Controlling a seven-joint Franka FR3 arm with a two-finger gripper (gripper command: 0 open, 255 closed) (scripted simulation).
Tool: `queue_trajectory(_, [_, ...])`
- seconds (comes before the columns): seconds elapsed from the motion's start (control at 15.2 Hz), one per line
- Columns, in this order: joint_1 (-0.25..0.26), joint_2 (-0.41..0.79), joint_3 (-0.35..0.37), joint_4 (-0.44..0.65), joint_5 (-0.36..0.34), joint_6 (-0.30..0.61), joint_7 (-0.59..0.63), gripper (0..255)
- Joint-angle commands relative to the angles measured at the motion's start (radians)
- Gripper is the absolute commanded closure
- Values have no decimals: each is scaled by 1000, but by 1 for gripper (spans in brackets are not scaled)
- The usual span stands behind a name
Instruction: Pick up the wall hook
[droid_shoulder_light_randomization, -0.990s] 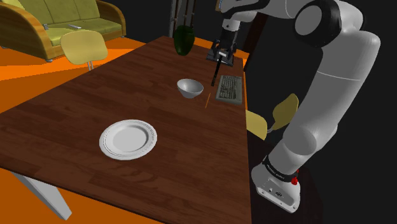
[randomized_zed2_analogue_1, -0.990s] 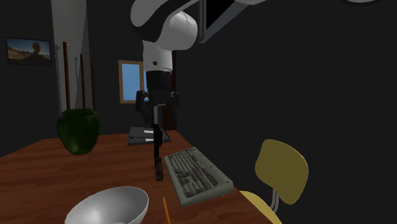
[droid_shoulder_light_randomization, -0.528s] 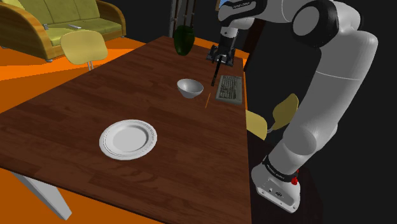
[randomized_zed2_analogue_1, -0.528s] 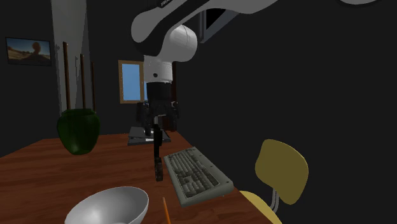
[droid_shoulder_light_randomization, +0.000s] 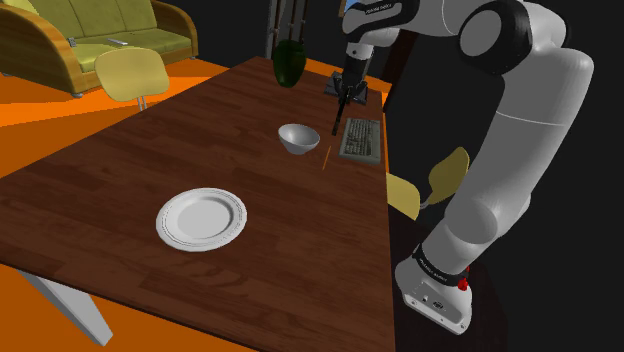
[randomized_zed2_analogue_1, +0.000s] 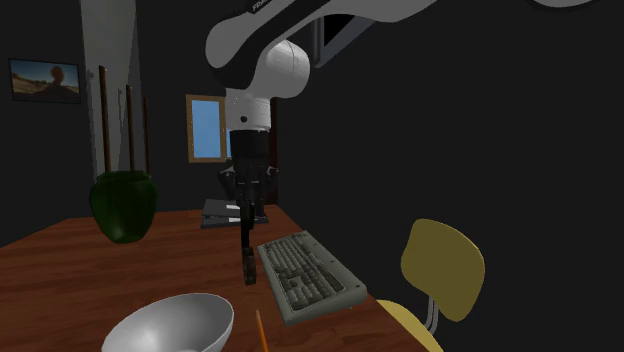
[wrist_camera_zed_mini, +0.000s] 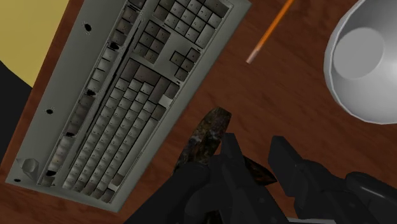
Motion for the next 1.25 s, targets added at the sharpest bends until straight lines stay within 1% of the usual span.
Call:
queue_trajectory(0.0, [0,1,0,0,0,0,0,255])
queue_trajectory(0.07, [-1,0,-1,-1,0,0,-2,255])
queue_trajectory(0.4, [-1,-12,-2,52,-4,-64,1,255])
queue_trajectory(1.06, [-4,-17,-4,179,-6,-196,3,255])
queue_trajectory(1.19, [-4,-17,-4,181,-6,-198,3,255])
